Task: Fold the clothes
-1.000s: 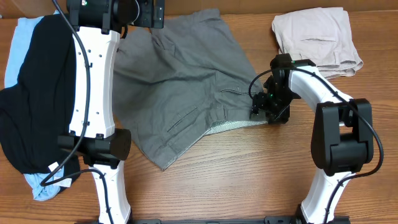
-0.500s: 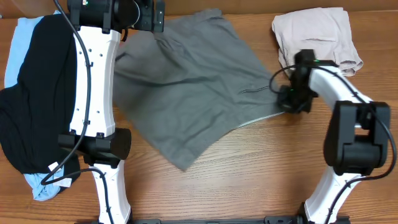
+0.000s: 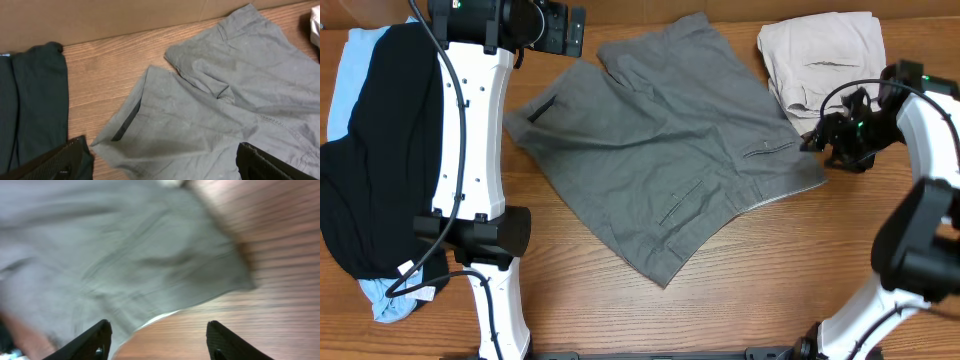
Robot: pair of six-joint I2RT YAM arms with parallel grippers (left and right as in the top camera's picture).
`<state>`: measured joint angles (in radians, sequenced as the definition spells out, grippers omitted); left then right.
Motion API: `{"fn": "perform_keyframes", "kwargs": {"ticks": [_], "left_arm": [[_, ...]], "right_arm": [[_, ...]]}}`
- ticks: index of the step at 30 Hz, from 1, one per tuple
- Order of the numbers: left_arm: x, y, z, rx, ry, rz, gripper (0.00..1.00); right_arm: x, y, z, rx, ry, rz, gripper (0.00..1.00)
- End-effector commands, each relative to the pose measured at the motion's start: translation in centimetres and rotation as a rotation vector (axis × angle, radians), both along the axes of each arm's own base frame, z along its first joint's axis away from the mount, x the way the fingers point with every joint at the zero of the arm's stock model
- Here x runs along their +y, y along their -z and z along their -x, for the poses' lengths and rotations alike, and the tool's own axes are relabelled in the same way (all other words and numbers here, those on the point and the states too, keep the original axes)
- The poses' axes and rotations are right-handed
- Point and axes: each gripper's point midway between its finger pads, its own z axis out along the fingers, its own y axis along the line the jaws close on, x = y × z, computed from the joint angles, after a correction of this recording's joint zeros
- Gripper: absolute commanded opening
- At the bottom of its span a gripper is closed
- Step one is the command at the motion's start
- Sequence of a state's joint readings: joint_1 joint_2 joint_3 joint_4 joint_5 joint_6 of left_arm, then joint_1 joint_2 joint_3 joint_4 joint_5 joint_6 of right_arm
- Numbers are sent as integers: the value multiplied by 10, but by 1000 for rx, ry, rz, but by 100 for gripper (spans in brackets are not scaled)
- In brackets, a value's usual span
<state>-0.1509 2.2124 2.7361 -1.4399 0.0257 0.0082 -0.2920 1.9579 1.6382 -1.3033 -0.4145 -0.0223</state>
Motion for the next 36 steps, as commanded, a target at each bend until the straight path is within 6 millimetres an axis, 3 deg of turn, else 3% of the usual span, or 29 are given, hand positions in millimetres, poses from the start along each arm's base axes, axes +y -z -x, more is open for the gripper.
{"fn": "perform_keyframes", "kwargs": {"ticks": [1, 4, 8, 14, 18, 23, 36], "left_arm": [[-3, -1, 1, -5, 29, -10, 100], [-1, -4, 2, -9, 25, -9, 100], [2, -4, 1, -9, 18, -9, 100], [3, -6, -2, -22, 8, 1, 100], [2, -6, -2, -23, 9, 1, 100], [2, -5, -1, -20, 10, 1, 100], [2, -5, -1, -16, 10, 0, 100]], "right_arm": [[48, -92, 8, -231, -112, -73, 68], [82, -115, 32, -249, -177, -63, 70], [118, -113, 63, -186, -160, 24, 71], [190, -65, 103, -123, -184, 62, 72], [234, -21, 130, -112, -308, 78, 80], [246, 20, 152, -76, -374, 146, 88], [259, 83, 174, 42, -456, 173, 89]]}}
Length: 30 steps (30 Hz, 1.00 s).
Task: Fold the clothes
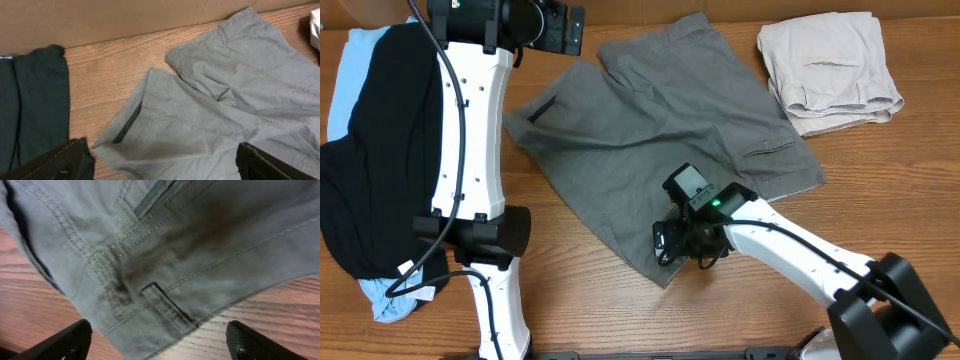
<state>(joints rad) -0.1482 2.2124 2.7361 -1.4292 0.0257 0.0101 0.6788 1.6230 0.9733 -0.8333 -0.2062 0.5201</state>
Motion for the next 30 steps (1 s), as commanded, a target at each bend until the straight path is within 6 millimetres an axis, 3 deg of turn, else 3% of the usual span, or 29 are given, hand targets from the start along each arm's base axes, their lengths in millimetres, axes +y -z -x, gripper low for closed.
{"fn": "perform_keyframes", "kwargs": {"ticks": [1, 6, 15, 17, 18, 20, 21, 26, 30], "left_arm": [[1, -3, 2, -4, 11, -1, 100], [1, -2, 2, 0, 11, -1, 100], [1, 9, 1, 28, 11, -5, 100], [1, 13, 0, 36, 11, -6, 100], [1, 16, 0, 45, 11, -8, 100], [1, 18, 0, 52, 11, -9, 100], [1, 18, 1, 55, 11, -10, 100], [6, 21, 4, 71, -1, -37, 100], [7, 23, 7, 84, -1, -44, 100]], "right_arm": [[4, 15, 8, 43, -15, 15, 89], [5, 27, 15, 82, -31, 38, 89], [12, 27, 23, 79, -71, 41, 89], [11, 27, 24, 79, -71, 44, 80], [11, 28, 23, 81, -64, 45, 62], [10, 28, 25, 91, -44, 52, 18], [7, 28, 26, 102, -18, 68, 4], [-18, 21, 43, 188, 77, 158, 4], [-38, -8, 71, 278, 113, 199, 4]]}}
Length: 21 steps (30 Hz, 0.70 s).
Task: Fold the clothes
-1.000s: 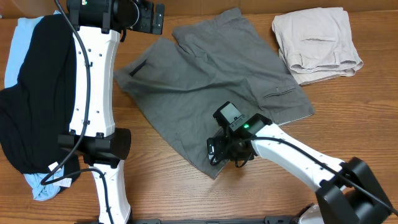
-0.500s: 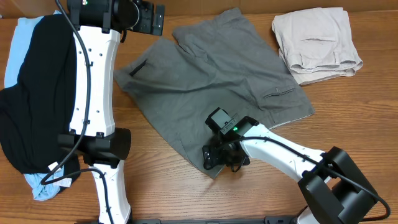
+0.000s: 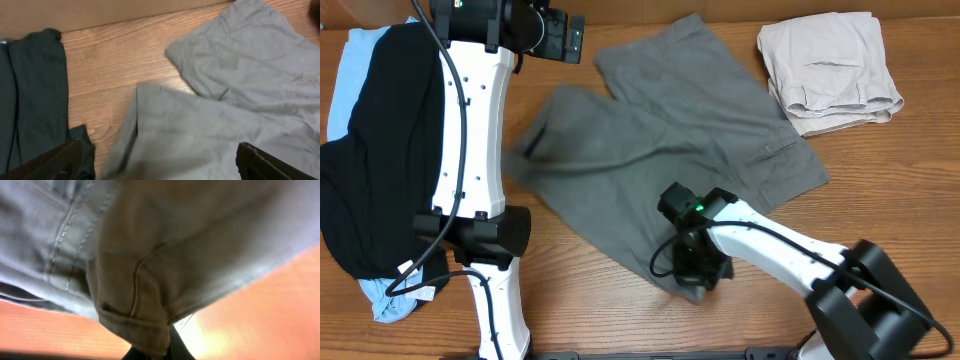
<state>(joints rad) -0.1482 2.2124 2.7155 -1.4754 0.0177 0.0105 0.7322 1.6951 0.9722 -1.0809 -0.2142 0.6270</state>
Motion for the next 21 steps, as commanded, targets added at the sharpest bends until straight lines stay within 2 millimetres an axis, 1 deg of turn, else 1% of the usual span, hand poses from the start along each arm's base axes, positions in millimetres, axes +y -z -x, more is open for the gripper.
{"fn": "perform_keyframes", "kwargs": {"ticks": [1, 3, 5, 6, 7, 8, 9, 10, 13, 15, 17, 20, 21], "left_arm": [[5, 9, -2, 21, 3, -29, 100], [5, 10, -2, 21, 3, -29, 100], [5, 9, -2, 21, 3, -29, 100], [5, 9, -2, 20, 3, -29, 100], [5, 9, -2, 19, 3, -29, 100], [3, 9, -3, 17, 6, -28, 100], [3, 9, -3, 16, 7, -28, 100], [2, 9, -4, 13, 8, -28, 100], [1, 9, -8, 2, 9, -26, 100], [0, 11, -10, 1, 12, -23, 100], [-6, 15, -12, 7, 46, -9, 100], [-24, 27, -19, 15, 140, 37, 100], [-34, 36, -26, 19, 167, 71, 100]], "right_arm": [[-8, -37, 19, 35, 69, -23, 4], [-8, -62, 37, 89, 82, -75, 4], [-2, -86, 51, 116, 92, -164, 4], [2, -97, 56, 117, 94, -223, 6], [5, -108, 60, 110, 100, -272, 12], [5, -114, 63, 103, 114, -290, 20], [3, -120, 66, 96, 130, -298, 25], [0, -124, 68, 92, 141, -300, 35], [-6, -134, 73, 57, 172, -318, 78], [-9, -136, 66, -1, 202, -312, 87], [-7, -137, 51, -83, 234, -321, 93], [0, -138, 21, -220, 262, -349, 100], [5, -141, 4, -297, 265, -367, 100]]}}
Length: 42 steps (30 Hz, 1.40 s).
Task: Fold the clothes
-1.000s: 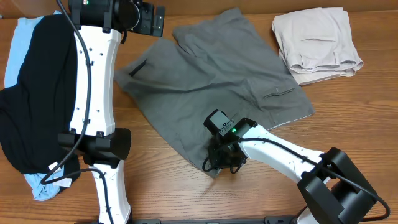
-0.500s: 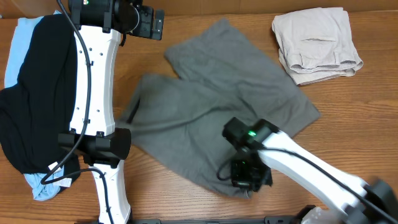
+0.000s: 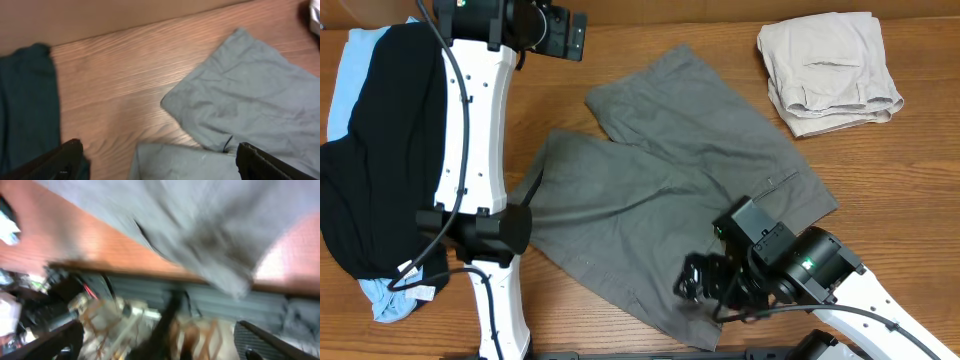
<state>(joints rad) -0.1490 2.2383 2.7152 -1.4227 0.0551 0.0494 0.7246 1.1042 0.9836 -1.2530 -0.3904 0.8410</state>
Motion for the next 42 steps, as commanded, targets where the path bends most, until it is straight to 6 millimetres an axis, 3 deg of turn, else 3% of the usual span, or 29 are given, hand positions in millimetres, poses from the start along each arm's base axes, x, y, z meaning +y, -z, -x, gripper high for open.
{"fn": "perform_keyframes", "kwargs": {"ticks": [1, 9, 19, 28, 35, 42], "left_arm": [[-30, 36, -15, 49, 126, 68, 100], [-69, 82, -30, 67, 288, 2, 100], [-121, 157, -15, 189, 509, -86, 100], [-123, 206, -4, 313, 530, -94, 100], [-128, 225, -3, 333, 561, -78, 100], [-135, 258, -1, 377, 573, -71, 100]], "right_arm": [[2, -9, -40, -173, 98, 13, 100], [-17, -9, -73, -305, 192, 96, 100], [-41, -7, -90, -320, 250, 130, 100], [-45, -4, -92, -325, 211, 151, 100], [-43, 1, -95, -315, 209, 161, 100], [-44, 10, -100, -301, 210, 194, 100]]}}
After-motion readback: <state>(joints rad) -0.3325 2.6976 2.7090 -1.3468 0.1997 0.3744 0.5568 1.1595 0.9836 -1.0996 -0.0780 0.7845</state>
